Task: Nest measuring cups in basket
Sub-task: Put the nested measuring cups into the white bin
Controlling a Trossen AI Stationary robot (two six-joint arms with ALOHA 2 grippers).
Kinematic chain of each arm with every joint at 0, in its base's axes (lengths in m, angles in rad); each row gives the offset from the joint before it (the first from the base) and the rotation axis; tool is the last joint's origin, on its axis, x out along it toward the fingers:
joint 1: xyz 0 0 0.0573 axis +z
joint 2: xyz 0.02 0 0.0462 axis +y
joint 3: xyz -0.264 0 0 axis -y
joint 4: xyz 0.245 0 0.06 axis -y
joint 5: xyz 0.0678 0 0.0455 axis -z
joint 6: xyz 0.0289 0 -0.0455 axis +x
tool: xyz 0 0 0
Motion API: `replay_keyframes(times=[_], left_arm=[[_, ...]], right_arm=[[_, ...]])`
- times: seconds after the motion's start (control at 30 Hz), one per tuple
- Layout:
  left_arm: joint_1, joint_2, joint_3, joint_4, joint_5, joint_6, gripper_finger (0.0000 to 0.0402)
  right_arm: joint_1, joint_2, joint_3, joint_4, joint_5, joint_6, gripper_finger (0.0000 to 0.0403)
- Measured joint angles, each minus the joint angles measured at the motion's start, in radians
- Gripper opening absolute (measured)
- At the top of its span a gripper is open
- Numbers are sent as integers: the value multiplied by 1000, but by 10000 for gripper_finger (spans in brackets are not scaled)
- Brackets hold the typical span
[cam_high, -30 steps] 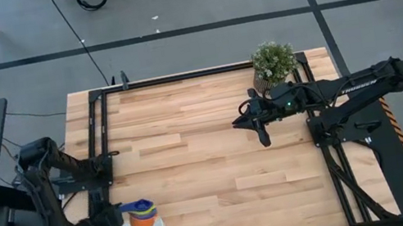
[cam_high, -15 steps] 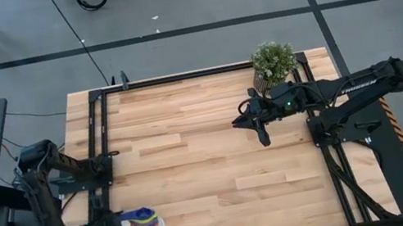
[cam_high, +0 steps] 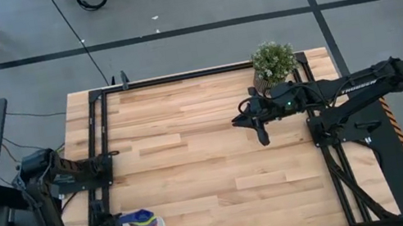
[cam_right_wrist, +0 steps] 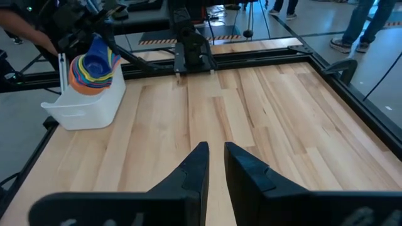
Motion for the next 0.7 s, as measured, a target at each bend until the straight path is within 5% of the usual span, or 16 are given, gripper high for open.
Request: replay_keyframes(times=[0.7], left_arm=[[-5, 5, -63, 147, 4, -3, 46]], right_arm=[[-1, 0, 0, 5, 7, -26, 57]])
